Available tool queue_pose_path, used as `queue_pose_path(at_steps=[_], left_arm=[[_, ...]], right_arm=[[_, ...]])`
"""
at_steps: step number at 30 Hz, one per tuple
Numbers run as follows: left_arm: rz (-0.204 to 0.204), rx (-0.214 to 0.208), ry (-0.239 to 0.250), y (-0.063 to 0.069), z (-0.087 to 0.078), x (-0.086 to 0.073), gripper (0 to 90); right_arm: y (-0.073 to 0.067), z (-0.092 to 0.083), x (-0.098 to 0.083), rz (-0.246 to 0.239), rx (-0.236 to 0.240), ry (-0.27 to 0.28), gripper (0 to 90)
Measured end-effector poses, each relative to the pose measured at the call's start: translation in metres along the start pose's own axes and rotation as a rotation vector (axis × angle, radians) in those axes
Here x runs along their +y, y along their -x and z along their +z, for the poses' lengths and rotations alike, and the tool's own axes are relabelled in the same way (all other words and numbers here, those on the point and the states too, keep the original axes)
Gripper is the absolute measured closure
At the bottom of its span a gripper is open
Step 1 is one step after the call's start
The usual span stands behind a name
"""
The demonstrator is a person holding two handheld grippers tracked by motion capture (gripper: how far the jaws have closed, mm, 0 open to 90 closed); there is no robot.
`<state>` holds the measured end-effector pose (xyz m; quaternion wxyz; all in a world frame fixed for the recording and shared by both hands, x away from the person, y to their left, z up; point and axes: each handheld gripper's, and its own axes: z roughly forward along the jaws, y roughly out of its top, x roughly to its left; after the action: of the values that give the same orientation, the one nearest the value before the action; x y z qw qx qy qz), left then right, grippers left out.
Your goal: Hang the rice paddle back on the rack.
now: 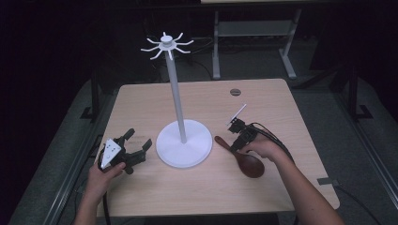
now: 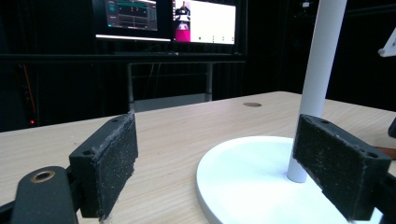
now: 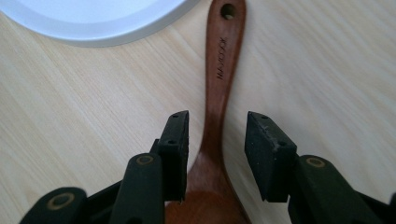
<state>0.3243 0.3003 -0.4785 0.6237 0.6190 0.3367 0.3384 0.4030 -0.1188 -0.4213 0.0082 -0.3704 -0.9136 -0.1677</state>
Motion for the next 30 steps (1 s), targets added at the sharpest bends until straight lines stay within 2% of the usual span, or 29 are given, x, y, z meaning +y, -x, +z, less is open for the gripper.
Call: queue_pose_path(at_steps=[8, 12, 20, 30], left_arm=[[0.001, -0.001, 0.000, 0.000, 0.000, 0.000, 13.4], [0.000, -0.001, 0.000, 0.000, 0.000, 0.000, 13.4], [0.001, -0.002, 0.000, 0.000, 0.000, 0.000, 13.4], [0.003, -0.004, 0.001, 0.000, 0.000, 0.000, 13.4]], right_arm=[[-0.005, 0.016, 0.008, -0.024, -0.031, -0.066, 64.5], [-0.006, 0.021, 0.009, -0.017, -0.044, -0.095, 66.4], [-0.007, 0.023, 0.011, -0.032, -0.074, -0.111, 73.1], [-0.010, 0.023, 0.012, -0.014, -0.108, -0.118, 78.0]])
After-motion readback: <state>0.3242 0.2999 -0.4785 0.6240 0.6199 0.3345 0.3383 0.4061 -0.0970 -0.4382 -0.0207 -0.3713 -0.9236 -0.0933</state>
